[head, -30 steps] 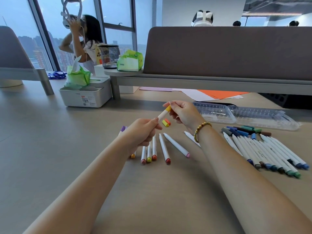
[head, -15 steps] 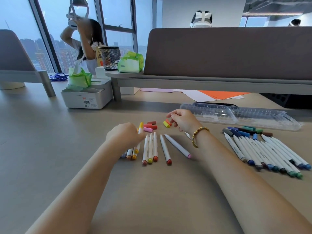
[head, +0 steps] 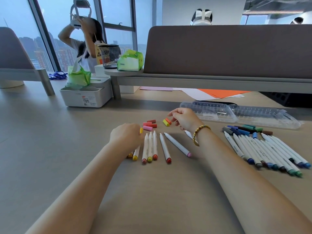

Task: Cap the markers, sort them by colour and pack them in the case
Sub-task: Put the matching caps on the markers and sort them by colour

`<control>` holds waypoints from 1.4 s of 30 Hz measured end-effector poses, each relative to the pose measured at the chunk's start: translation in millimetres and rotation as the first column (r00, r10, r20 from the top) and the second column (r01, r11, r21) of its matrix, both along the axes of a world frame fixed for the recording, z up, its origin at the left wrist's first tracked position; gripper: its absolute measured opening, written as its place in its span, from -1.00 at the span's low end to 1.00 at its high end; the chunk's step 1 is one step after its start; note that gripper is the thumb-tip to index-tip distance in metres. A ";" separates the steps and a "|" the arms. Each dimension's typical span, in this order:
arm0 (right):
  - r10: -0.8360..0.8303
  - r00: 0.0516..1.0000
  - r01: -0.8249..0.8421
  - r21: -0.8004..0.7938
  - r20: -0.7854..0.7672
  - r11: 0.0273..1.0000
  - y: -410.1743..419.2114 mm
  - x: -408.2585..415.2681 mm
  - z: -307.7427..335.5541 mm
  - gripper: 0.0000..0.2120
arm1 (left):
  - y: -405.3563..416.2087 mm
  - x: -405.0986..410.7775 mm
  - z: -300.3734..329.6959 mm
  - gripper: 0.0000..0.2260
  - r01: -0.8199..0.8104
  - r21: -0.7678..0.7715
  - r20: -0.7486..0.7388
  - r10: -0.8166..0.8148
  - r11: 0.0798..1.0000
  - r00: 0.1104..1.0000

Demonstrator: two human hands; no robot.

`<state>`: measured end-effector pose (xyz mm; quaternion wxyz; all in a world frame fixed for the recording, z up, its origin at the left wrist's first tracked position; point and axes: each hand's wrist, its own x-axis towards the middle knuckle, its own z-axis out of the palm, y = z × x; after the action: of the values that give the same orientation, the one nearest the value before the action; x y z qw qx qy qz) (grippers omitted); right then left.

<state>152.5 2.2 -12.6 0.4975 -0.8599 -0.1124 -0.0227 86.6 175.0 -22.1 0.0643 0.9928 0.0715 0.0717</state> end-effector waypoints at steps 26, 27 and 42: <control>0.023 0.905 0.306 -0.689 0.424 0.657 29.3 27.6 -30.4 -0.68 | -24.2 -1.5 1.6 -0.71 0.149 -0.091 -0.127 -0.159 0.985 0.979; 0.024 0.910 0.300 -0.696 0.414 0.652 28.9 28.1 -30.6 -0.68 | -23.8 -0.9 1.3 -0.74 0.143 -0.129 -0.137 -0.161 0.981 0.978; 0.009 0.939 0.244 -0.684 0.344 0.688 14.4 31.2 -25.7 -0.71 | -12.4 7.9 7.0 -0.73 -0.073 -0.684 -0.106 0.000 0.726 0.994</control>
<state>183.7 16.6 -38.3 0.0951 -0.9750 -0.1355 -0.1485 94.5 162.6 -15.1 0.4218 0.8993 0.1153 -0.0076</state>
